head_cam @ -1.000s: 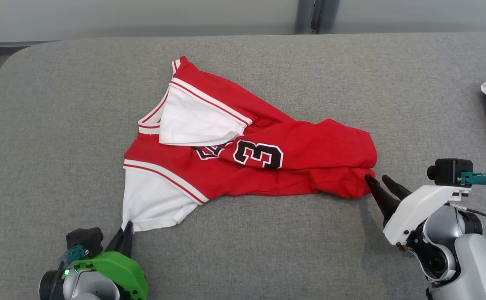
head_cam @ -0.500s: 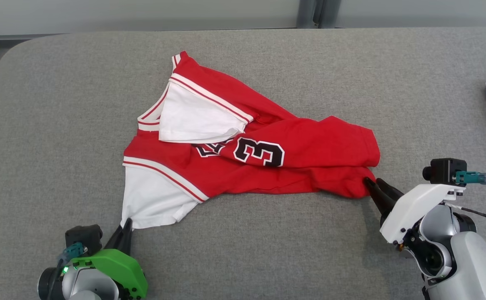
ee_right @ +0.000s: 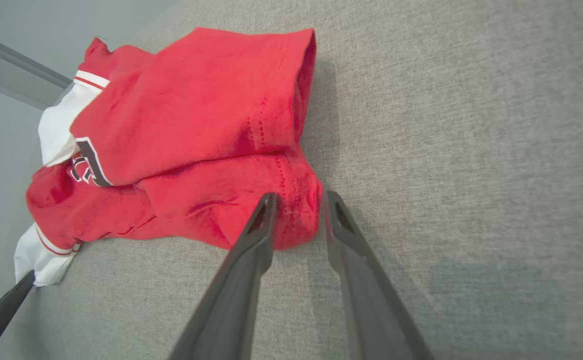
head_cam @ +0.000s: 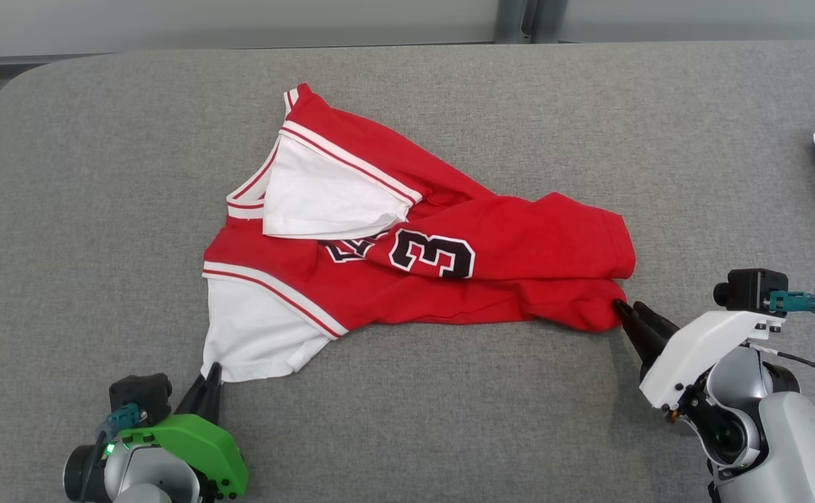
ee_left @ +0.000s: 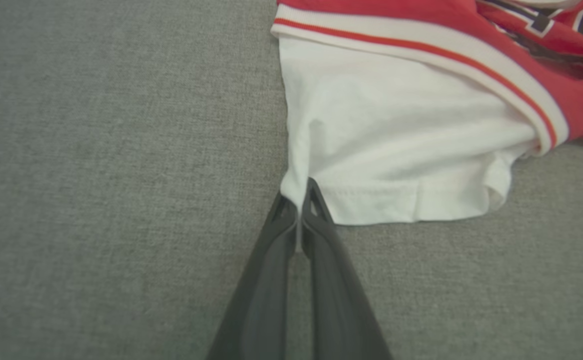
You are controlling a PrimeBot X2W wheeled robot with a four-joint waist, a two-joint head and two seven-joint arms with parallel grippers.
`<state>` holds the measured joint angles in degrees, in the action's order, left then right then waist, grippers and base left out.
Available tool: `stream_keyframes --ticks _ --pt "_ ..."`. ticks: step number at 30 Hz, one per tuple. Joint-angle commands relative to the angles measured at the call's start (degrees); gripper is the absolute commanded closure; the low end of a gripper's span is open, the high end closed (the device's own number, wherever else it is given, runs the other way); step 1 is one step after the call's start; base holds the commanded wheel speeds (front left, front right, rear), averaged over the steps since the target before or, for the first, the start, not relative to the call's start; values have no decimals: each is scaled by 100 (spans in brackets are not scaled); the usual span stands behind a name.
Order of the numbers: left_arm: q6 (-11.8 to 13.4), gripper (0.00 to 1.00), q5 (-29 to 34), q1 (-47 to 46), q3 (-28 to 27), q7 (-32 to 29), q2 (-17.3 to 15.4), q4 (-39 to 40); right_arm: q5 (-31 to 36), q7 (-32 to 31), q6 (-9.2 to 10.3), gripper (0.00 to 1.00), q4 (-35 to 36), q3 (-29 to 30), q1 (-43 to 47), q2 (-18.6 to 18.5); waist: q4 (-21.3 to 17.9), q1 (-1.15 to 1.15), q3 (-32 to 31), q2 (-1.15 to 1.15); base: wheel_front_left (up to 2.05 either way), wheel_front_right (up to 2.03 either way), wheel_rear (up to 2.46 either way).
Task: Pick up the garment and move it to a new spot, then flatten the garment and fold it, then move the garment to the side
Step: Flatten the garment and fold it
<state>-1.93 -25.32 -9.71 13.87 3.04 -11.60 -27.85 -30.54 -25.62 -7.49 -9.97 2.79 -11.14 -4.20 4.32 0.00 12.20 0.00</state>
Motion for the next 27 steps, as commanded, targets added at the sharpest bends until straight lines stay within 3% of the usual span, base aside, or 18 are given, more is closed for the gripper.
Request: stream_keyframes --ticks 1,18,23,27 --pt "33 100 -27 -86 11 12 -37 3 43 -4 1 52 -3 12 17 0 5 0 -4 0 0 0 0" --pt "56 100 -103 -51 68 45 -83 -53 -156 -46 1 51 60 -72 82 94 9 0 -81 0 0 0 0" --pt "57 100 -136 10 87 30 -105 -31 110 -73 1 36 63 242 143 104 1 0 -115 0 0 0 0" --pt "66 100 -154 30 102 23 -125 1 104 -192 1 42 17 238 132 116 -2 0 -117 0 0 0 0"
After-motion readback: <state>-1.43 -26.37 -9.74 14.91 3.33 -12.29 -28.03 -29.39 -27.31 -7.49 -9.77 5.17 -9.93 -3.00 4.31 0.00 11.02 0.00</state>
